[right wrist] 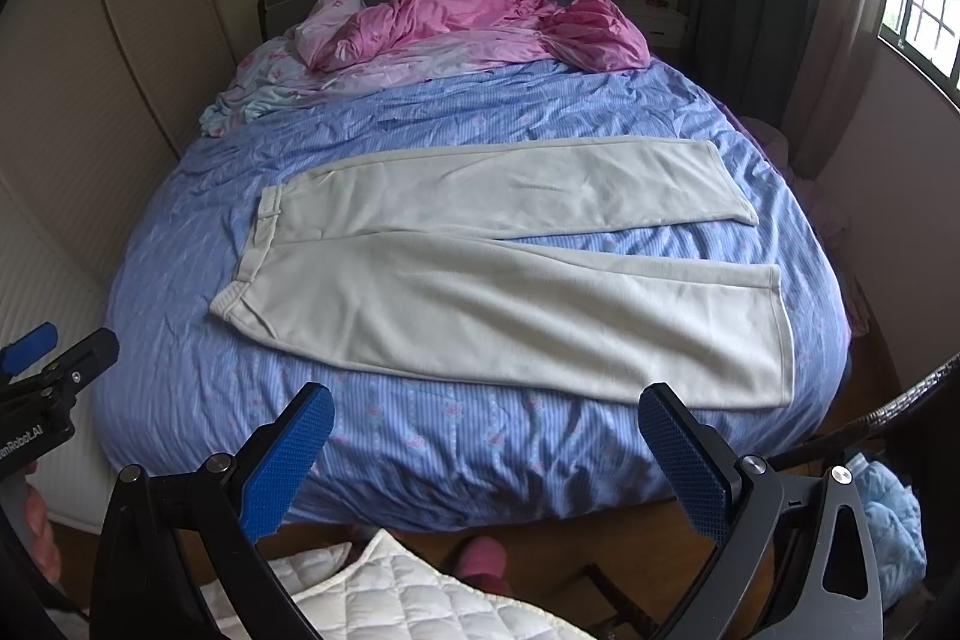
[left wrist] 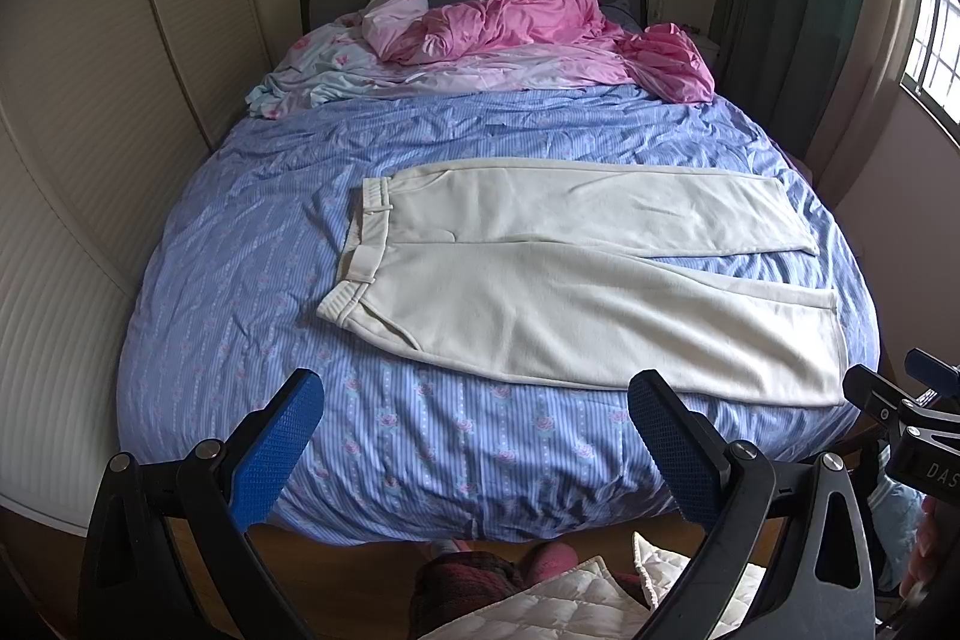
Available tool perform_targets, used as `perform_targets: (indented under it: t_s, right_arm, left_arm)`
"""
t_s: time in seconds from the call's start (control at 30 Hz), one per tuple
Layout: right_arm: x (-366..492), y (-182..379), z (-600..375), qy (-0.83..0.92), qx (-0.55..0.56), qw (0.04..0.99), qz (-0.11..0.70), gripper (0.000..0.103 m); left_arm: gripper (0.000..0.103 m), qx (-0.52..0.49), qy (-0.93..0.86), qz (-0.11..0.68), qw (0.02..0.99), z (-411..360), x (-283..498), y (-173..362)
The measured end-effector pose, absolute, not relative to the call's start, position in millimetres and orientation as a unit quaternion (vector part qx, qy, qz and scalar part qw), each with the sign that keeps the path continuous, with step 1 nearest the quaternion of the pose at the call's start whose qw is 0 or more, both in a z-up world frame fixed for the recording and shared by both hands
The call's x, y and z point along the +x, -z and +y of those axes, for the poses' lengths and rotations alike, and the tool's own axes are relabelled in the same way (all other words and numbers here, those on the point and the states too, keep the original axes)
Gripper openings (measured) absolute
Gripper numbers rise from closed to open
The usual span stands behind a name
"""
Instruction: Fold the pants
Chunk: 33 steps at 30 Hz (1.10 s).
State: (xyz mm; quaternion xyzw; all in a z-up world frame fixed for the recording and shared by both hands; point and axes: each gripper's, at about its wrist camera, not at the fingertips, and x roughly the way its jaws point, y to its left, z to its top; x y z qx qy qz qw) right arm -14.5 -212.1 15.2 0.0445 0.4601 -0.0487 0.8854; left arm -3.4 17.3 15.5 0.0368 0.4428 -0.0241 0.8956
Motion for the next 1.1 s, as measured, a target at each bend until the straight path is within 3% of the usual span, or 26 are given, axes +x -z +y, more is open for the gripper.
perform_targets:
  t_s: [1.1]
  right_arm:
    - [-24, 4, -203, 0.046, 0.039, 0.881, 0.47, 0.103]
  left_arm:
    - [0.103, 0.031, 0.023, 0.45, 0.892, 26, -6, -6]
